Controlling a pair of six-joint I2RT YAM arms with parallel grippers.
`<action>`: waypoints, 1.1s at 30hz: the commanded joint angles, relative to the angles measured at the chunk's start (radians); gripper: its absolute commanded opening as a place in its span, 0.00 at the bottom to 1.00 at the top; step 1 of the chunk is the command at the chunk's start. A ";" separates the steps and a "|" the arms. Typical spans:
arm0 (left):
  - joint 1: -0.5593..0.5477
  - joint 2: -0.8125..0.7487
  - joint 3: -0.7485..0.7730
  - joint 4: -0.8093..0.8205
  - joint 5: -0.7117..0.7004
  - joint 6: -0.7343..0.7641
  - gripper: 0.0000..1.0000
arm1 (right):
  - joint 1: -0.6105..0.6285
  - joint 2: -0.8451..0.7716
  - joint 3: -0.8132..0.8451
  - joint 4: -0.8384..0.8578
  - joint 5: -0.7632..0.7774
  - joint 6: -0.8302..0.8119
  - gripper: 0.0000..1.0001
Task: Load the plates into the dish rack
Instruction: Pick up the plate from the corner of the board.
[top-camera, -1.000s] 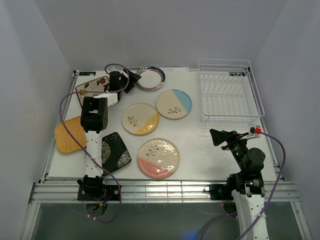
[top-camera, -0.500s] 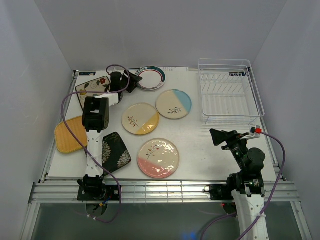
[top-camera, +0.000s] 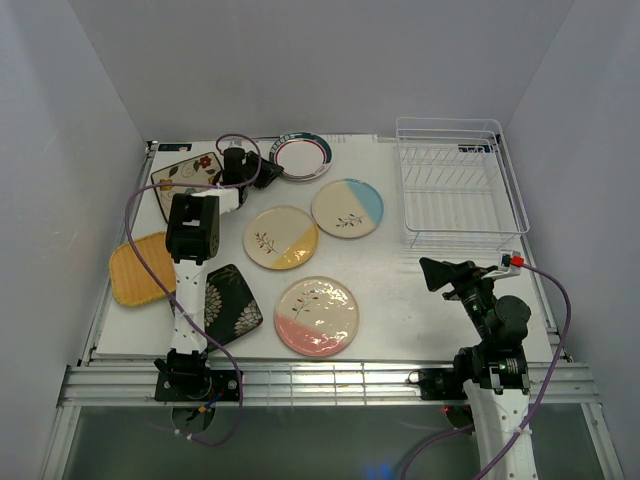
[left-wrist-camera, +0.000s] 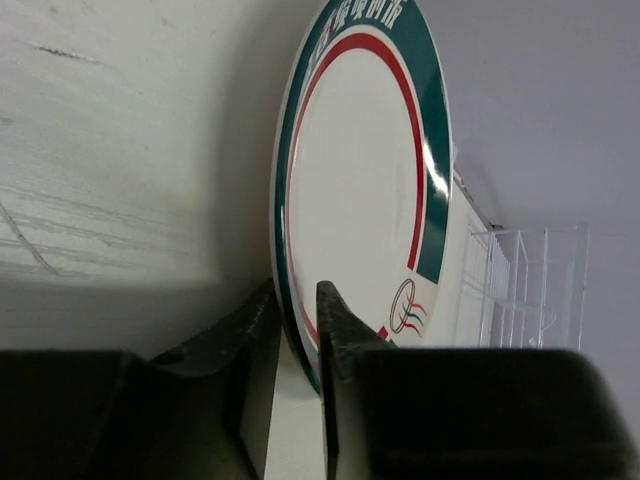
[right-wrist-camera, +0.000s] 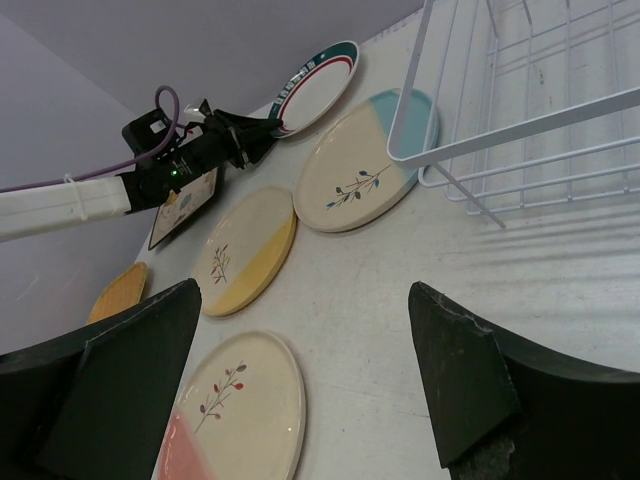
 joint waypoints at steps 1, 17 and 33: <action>-0.004 -0.022 -0.016 -0.018 0.013 0.007 0.29 | 0.003 -0.163 0.034 0.018 0.002 0.001 0.90; 0.030 -0.108 -0.076 -0.018 0.062 -0.025 0.00 | 0.003 -0.161 0.029 0.028 0.008 0.001 0.90; 0.051 -0.382 -0.323 -0.002 0.225 0.007 0.00 | 0.003 -0.022 0.035 0.103 -0.076 -0.002 0.90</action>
